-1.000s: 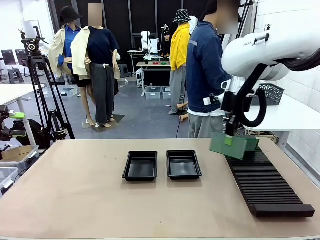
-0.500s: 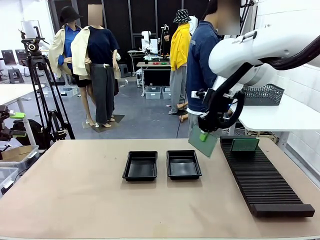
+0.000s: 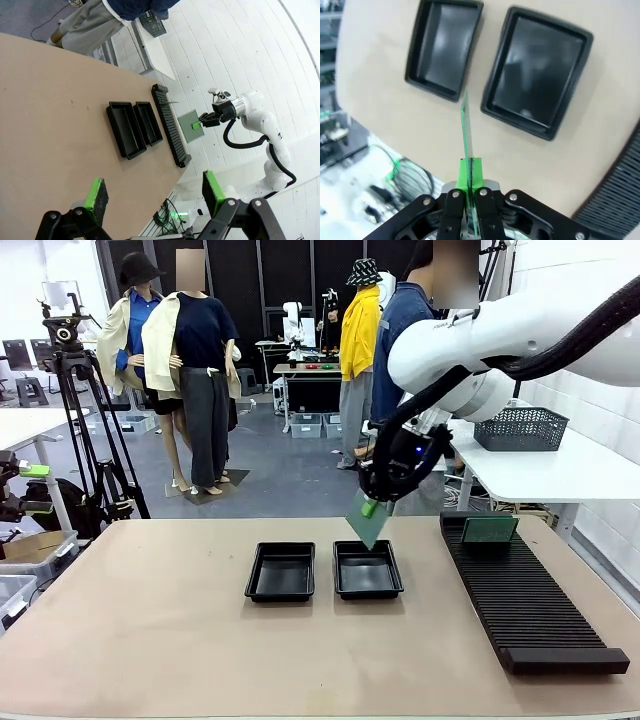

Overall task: Inspect and transfer BCBs to ESD trays.
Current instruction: Pick up the Blank PCB from the PCB Rack and place it in the left ESD tray.

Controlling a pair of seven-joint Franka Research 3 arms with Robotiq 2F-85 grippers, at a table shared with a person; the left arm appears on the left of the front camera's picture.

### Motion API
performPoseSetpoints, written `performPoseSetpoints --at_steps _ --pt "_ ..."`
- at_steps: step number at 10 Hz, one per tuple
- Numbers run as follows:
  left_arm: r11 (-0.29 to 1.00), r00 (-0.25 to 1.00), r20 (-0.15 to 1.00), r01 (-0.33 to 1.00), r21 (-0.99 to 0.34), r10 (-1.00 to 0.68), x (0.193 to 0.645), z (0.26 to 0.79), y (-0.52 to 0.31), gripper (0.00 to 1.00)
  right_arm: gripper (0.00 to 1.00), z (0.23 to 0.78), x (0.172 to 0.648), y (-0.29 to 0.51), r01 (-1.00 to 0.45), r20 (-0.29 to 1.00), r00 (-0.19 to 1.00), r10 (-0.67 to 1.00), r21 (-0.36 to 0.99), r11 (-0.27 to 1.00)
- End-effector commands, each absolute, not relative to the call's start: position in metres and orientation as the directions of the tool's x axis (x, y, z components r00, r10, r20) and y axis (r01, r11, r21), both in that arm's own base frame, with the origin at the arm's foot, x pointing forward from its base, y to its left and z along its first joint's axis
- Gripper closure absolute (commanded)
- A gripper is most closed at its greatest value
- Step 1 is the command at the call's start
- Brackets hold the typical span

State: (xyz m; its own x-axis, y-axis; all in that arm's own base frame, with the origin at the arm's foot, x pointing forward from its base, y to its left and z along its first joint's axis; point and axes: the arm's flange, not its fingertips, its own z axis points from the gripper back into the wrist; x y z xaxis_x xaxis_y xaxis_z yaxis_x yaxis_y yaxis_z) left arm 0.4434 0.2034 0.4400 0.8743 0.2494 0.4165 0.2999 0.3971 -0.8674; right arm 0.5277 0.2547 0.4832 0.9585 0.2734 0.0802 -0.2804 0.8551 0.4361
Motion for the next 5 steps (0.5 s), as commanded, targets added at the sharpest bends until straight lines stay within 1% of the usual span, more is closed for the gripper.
performPoseSetpoints --at_steps 1,2,5 --pt "0.397 0.872 0.421 0.303 -0.866 0.251 0.443 0.442 0.204 0.00 1.00 0.480 0.540 0.273 -0.150 0.099 0.988 0.118 0.468 0.871" --pt "0.397 0.872 0.421 0.303 -0.866 0.251 0.443 0.442 0.204 0.00 1.00 0.473 0.547 0.279 -0.106 0.116 0.992 0.056 0.481 0.870" --pt "0.397 0.872 0.421 0.303 -0.866 0.251 0.443 0.442 0.204 0.00 1.00 0.456 0.566 0.302 -0.027 0.091 0.996 -0.024 0.519 0.854"
